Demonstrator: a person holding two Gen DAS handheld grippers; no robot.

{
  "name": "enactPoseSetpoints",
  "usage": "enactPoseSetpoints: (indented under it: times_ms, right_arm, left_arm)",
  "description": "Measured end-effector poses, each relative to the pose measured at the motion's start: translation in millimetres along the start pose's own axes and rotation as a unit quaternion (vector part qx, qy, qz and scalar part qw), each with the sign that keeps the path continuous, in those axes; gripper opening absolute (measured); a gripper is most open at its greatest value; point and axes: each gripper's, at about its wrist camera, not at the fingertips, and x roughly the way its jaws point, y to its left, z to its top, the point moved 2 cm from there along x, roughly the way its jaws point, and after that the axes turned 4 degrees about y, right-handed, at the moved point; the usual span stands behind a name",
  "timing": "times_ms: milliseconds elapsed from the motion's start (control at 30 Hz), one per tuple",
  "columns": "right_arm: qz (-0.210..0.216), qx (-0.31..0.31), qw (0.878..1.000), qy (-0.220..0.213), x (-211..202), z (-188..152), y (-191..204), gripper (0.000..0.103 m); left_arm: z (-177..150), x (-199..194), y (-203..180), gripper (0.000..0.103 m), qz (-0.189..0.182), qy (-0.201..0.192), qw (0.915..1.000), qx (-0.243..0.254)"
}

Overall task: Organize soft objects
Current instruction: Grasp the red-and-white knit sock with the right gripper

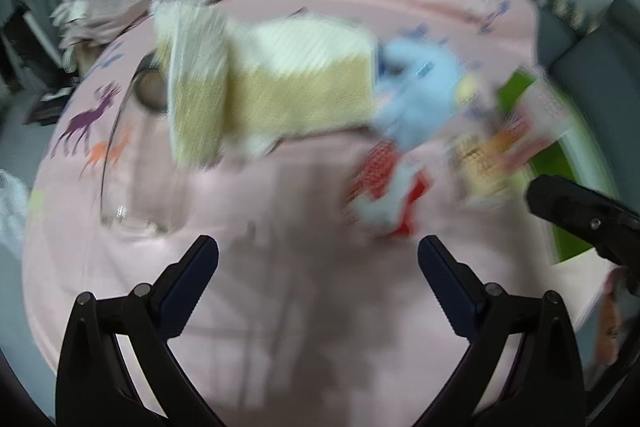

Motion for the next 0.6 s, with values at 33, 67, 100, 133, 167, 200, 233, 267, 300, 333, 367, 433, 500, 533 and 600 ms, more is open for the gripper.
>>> enactPoseSetpoints:
  times_ms: [33,67,100,133,167,200,233,267,300,333,367,433,500,533,600]
  right_arm:
    - [0.006,0.002,1.0,0.0,-9.6,8.0,5.9,0.103]
    - [0.009,0.001,1.0,-0.006,-18.5,16.1,12.7,0.103]
    - [0.015,-0.004,1.0,-0.018,-25.8,22.8,18.3,0.103]
    - [0.02,-0.01,0.999,-0.028,-29.8,27.5,22.6,0.103]
    - [0.022,-0.016,0.999,-0.036,-31.1,31.9,26.0,0.103]
    - [0.026,-0.02,0.999,-0.041,-29.4,35.3,27.7,0.102]
    - [0.029,-0.019,0.999,-0.041,-26.1,38.1,27.5,0.094]
    - [0.038,-0.013,0.999,-0.034,-19.8,40.3,26.1,0.089]
    - [0.049,-0.004,0.999,-0.018,-8.7,42.2,24.6,0.079]
    - [0.054,0.001,0.999,-0.004,-2.0,43.2,22.2,0.073]
    - [0.058,0.001,0.998,0.011,6.5,42.9,23.5,0.07]
    - [0.059,-0.009,0.998,0.038,26.6,39.0,26.6,0.056]
    - [0.052,-0.017,0.996,0.068,45.0,35.8,29.4,0.054]
    - [0.055,-0.02,0.995,0.081,54.4,36.6,30.6,0.054]
    - [0.066,-0.01,0.993,0.102,64.6,40.5,31.0,0.054]
  left_arm:
    - [7.3,-7.0,0.3,0.1,-0.01,-0.003,0.9999,-0.004]
    - [14.5,-13.4,0.2,0.1,-0.014,-0.01,0.9998,-0.011]
    - [22.9,-18.1,1.5,0.1,-0.012,-0.02,0.9996,-0.019]
    - [25.0,-18.0,2.3,0.1,-0.011,-0.02,0.9995,-0.02]
    - [24.3,-15.9,-0.7,0.099,-0.013,-0.017,0.9996,-0.019]
    - [25.7,-10.6,-1.4,0.098,-0.015,-0.01,0.9996,-0.02]
    - [30.7,-1.3,-3.0,0.096,-0.02,0.0,0.9994,-0.027]
    - [28.1,9.4,-2.8,0.091,-0.033,0.016,0.9986,-0.038]
    - [25.0,19.9,-4.0,0.086,-0.043,0.032,0.9973,-0.051]
    - [23.6,26.1,-5.2,0.082,-0.05,0.044,0.9958,-0.062]
    - [22.2,34.5,-4.0,0.074,-0.059,0.057,0.9936,-0.078]
    - [19.7,48.7,-2.9,0.067,-0.09,0.085,0.9859,-0.113]
    - [19.5,56.9,-5.2,0.061,-0.127,0.1,0.9772,-0.137]
    - [19.7,57.7,-6.3,0.06,-0.131,0.101,0.9759,-0.142]
    - [19.5,57.6,-9.0,0.056,-0.119,0.098,0.9773,-0.145]
